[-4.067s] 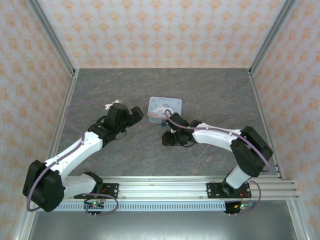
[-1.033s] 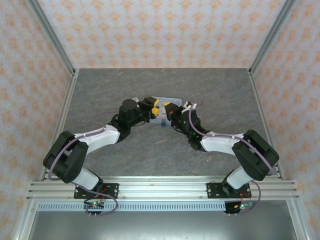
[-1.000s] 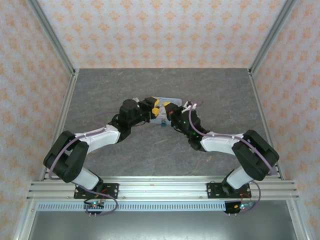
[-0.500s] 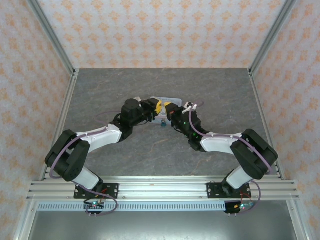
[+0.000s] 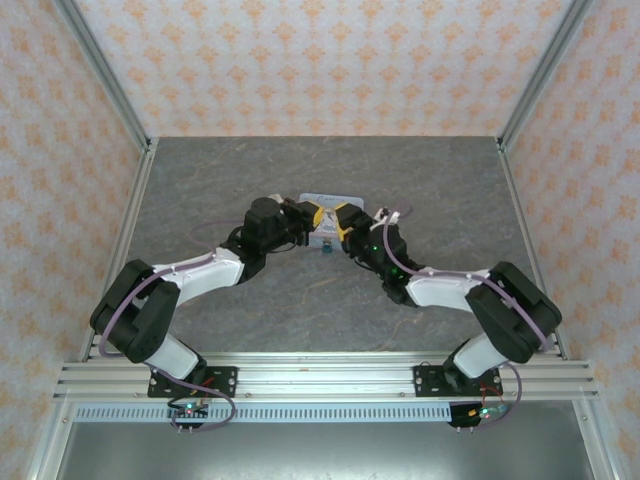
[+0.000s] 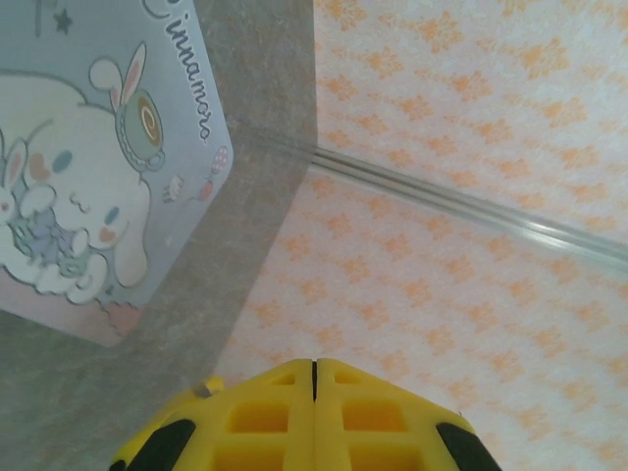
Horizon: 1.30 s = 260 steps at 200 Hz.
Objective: Unlock a padlock with a key
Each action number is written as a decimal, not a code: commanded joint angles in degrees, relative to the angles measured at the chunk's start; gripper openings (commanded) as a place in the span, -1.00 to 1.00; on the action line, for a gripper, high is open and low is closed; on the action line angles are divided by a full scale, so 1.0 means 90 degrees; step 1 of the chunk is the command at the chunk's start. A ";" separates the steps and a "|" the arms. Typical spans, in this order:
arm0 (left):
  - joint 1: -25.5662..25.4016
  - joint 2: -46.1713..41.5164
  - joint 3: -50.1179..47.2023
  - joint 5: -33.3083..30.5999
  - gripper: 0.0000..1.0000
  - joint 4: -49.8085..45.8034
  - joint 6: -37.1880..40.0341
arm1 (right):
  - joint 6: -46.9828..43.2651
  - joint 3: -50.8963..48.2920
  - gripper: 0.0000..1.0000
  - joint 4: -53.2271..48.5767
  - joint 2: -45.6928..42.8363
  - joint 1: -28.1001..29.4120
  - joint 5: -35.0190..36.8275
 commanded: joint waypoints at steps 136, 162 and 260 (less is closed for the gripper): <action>0.0760 -0.0309 0.1134 0.2740 -1.00 -0.1325 0.5828 | -0.2915 0.0723 0.13 -0.1194 -0.1172 -0.1723 -0.4391; 0.0757 -0.0200 0.1125 0.2887 -1.00 -0.0974 0.5603 | -0.2538 0.0774 0.08 -0.0527 -0.0793 -0.1716 -0.4486; 0.0743 0.0101 0.0774 0.2858 -1.00 0.0367 0.4599 | -0.1595 0.0923 -0.15 0.1455 0.0271 -0.1477 -0.4429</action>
